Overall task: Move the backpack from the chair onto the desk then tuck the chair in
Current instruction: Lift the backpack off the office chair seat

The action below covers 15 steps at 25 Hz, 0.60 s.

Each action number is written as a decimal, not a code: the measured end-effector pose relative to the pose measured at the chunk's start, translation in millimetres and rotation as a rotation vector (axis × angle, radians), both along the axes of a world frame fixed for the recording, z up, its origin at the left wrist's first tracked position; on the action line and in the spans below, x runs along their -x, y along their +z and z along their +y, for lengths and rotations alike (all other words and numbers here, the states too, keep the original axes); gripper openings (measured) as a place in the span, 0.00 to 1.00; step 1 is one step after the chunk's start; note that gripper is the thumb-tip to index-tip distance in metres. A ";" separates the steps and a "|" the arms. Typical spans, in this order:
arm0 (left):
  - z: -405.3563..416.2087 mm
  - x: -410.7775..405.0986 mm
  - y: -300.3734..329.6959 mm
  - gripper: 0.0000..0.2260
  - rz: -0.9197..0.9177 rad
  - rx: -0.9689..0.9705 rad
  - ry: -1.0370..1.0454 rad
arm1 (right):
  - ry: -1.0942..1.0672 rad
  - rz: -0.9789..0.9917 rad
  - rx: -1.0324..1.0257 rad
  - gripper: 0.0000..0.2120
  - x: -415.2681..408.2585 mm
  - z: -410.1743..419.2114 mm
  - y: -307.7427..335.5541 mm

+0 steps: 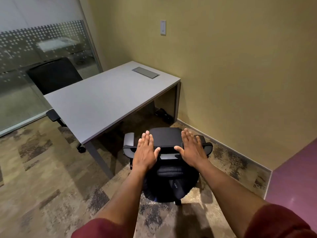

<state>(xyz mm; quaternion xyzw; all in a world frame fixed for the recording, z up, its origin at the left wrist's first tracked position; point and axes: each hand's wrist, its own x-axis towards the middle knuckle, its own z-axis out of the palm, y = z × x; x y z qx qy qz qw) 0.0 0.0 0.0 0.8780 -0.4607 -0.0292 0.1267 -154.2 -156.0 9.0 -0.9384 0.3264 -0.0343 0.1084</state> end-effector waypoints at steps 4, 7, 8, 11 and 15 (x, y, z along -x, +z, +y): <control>-3.0 4.5 -2.2 0.32 0.089 -0.024 0.042 | -0.041 0.052 -0.034 0.38 2.8 -0.6 -6.6; -8.8 8.4 -1.1 0.33 0.112 -0.056 0.072 | -0.089 0.042 -0.113 0.36 0.9 0.9 -11.1; -10.1 8.3 -0.7 0.33 0.108 -0.069 0.084 | -0.104 0.033 -0.122 0.35 -0.6 0.9 -11.1; -12.8 9.1 1.6 0.34 0.127 -0.103 0.126 | -0.132 0.047 -0.121 0.30 -5.2 1.4 -9.9; -15.3 8.3 3.7 0.34 0.160 -0.124 0.169 | -0.156 0.055 -0.129 0.28 -8.7 2.3 -8.4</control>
